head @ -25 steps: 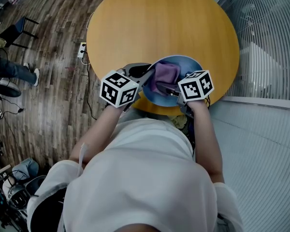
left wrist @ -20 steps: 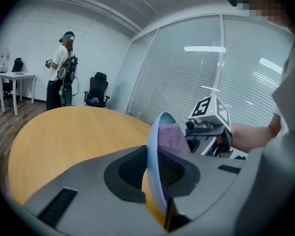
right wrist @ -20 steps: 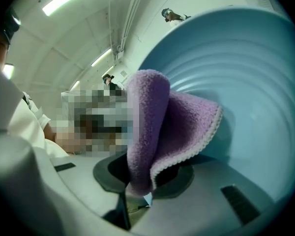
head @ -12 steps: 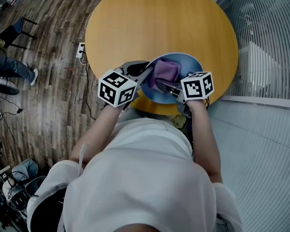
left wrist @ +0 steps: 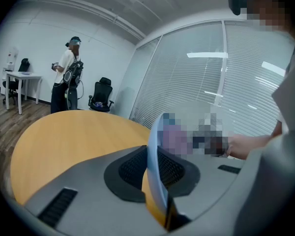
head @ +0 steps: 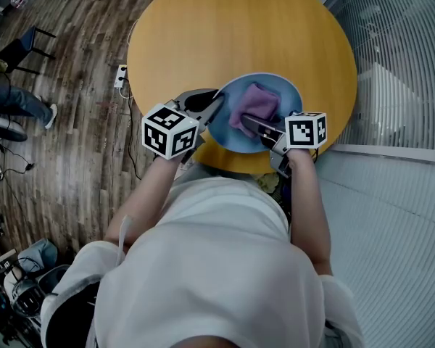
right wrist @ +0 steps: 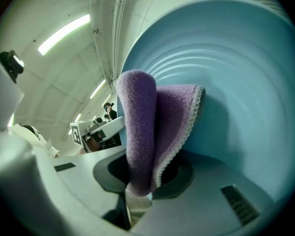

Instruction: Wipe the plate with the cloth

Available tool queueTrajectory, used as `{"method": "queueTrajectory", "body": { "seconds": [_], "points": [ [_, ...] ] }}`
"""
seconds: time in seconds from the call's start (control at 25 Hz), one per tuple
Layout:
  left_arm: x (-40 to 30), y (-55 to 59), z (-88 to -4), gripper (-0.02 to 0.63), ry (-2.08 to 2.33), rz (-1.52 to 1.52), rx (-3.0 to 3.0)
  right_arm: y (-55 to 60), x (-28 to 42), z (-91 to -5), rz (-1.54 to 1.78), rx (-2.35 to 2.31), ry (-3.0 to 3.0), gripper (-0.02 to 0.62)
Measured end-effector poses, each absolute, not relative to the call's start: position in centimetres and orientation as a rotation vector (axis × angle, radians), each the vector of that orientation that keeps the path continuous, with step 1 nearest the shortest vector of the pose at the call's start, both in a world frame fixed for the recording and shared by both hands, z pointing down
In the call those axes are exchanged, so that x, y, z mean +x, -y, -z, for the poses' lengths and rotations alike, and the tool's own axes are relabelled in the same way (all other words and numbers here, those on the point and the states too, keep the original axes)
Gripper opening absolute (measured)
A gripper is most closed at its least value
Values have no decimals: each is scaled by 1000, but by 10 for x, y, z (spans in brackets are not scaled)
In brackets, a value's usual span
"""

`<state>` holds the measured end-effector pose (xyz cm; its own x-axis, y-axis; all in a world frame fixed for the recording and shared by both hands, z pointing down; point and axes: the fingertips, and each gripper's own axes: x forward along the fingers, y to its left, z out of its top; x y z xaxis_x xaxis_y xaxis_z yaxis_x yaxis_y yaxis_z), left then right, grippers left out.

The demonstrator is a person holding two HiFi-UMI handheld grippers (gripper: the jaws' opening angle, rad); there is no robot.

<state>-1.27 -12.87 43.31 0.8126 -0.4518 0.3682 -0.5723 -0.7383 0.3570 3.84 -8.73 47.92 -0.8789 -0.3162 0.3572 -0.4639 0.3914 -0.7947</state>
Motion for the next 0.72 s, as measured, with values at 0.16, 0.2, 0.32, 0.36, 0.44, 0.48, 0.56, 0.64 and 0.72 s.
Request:
{"method": "queueTrajectory", "body": {
  "seconds": [0.16,0.2,0.32,0.36,0.44,0.48,0.56,0.64,0.72],
  "points": [
    [-14,132,-432,41,768,-349,2534,89,47,-478,-1604,725,2517,87],
    [-14,132,-433,41,768,-352,2533,89,50,-479,-1610,736,2517,87],
    [-15,135,-436,41,777,-360,2532,91,60,-484,-1625,774,2507,87],
    [-16,135,-436,41,781,-361,2532,91,64,-486,-1630,788,2503,87],
    [-18,137,-437,41,788,-360,2529,91,70,-488,-1633,819,2492,87],
    [-19,137,-437,40,791,-359,2527,91,74,-489,-1631,834,2484,87],
    [-20,140,-437,41,797,-357,2524,91,81,-492,-1627,862,2468,87],
    [-21,142,-436,41,803,-355,2524,92,87,-495,-1623,885,2453,87],
    [-22,144,-434,41,807,-355,2530,92,92,-497,-1603,907,2431,87]
  ]
}}
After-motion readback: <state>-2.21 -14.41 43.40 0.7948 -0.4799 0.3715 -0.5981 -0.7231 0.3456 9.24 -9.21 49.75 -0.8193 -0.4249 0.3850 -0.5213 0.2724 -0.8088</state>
